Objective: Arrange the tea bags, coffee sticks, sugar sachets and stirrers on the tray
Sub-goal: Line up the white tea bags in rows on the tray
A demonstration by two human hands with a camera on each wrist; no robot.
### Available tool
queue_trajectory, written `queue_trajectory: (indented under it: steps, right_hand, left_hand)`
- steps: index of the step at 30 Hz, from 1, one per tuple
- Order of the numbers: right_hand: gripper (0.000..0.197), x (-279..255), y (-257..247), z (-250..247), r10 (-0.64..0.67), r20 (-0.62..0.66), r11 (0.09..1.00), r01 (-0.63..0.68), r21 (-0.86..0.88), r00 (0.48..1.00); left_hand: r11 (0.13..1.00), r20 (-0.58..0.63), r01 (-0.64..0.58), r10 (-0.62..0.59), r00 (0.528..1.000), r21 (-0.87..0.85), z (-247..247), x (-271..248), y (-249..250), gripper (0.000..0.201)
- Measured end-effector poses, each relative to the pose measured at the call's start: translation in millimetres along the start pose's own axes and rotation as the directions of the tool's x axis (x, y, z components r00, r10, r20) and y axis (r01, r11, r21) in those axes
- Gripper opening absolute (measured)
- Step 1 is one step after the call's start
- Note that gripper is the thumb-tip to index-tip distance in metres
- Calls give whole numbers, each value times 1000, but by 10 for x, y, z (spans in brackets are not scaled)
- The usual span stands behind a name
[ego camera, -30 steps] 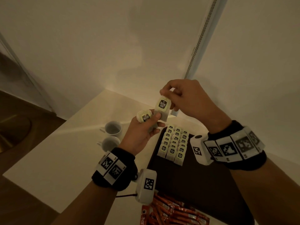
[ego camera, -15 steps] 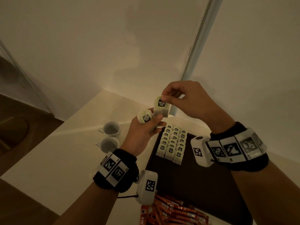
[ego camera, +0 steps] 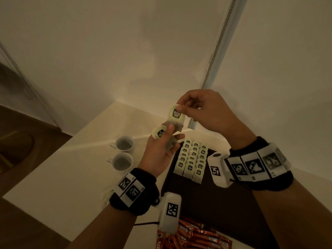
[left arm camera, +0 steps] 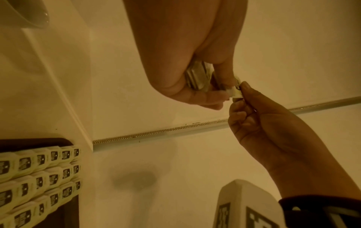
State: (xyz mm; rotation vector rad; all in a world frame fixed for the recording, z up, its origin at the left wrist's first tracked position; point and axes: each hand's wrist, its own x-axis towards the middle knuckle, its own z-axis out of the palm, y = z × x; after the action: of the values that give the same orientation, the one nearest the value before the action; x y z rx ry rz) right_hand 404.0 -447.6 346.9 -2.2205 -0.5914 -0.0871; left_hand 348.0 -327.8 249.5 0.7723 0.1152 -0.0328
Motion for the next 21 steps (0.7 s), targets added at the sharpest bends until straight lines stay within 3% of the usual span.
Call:
queue_trajectory:
  steps: [7,11,15,17,21]
  right_hand:
    - [6,-58,38,10,5,2,999,-5,53,1000]
    - [5,-146,235,24,36,-28,994,-33,106,999]
    - [6,-331,770,262,146,69,988,-142,-63,987]
    - [9,-450,1056,456,233,161,967,-211,-143,959]
    - [17,-646,1484,850,428,335,900,-361,-245,839]
  left_hand:
    - [999,-23,31,-31,999,18,-48,-2,-47,25]
    - [996,-85,90,-90,992,-2,-263,40,30,48]
    - [986,-97,135,-145,985,-98,-485,92,195,49]
    - [982,-64,166,-172,983,-90,-534,107,260,54]
    - [978,-15,202,-203,979,-43,-564,118,297,65]
